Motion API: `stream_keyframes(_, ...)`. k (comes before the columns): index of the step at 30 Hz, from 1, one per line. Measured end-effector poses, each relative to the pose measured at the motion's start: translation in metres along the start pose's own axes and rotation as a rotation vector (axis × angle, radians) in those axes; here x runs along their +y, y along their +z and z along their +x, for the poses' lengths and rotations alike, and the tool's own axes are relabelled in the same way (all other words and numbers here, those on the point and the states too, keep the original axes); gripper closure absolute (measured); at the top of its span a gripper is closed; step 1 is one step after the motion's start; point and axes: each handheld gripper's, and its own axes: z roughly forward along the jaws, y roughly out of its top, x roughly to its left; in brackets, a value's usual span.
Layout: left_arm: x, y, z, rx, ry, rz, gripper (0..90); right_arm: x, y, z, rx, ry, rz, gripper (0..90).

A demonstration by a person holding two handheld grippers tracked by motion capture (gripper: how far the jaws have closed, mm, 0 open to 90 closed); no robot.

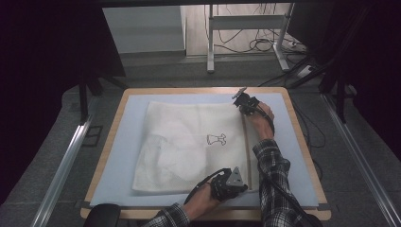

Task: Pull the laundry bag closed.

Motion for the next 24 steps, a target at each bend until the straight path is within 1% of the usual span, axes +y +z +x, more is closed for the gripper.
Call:
stream_keyframes(2, 0.0, 0.0, 0.0, -0.001, -0.002, -0.001, 90.0, 0.0, -0.001, -0.001, 0.019, 0.024, 0.005, 83.1)
stream_keyframes(5, 0.0, 0.0, 0.0, -0.001, -0.002, -0.001, 90.0, 0.0, -0.002, -0.001, 0.028, 0.026, 0.006, 83.4)
stream_keyframes(12, 0.0, 0.0, -0.002, 0.015, 0.011, -0.003, 89.9, -0.003, -0.006, -0.003, 0.061, 0.08, -0.016, 81.6)
stream_keyframes(13, 0.0, 0.0, -0.002, 0.018, 0.008, -0.003, 89.7, -0.004, -0.009, -0.005, 0.071, 0.093, -0.029, 81.1)
stream_keyframes(15, 0.001, 0.0, -0.002, 0.015, -0.002, -0.003, 89.6, -0.004, -0.01, -0.006, 0.076, 0.098, -0.033, 80.5)
stream_keyframes(16, 0.001, -0.001, -0.001, 0.014, -0.004, -0.001, 88.6, -0.005, -0.013, -0.007, 0.086, 0.111, -0.045, 79.2)
stream_keyframes(18, 0.003, -0.002, -0.001, 0.015, -0.004, -0.001, 87.0, -0.005, -0.014, -0.007, 0.092, 0.118, -0.052, 78.3)
stream_keyframes(21, 0.006, -0.007, -0.001, 0.002, -0.012, -0.017, 84.4, -0.006, -0.017, -0.007, 0.105, 0.129, -0.064, 75.1)
stream_keyframes(24, 0.01, -0.01, -0.002, 0.008, -0.005, -0.025, 81.7, -0.006, -0.02, -0.005, 0.111, 0.128, -0.073, 72.6)
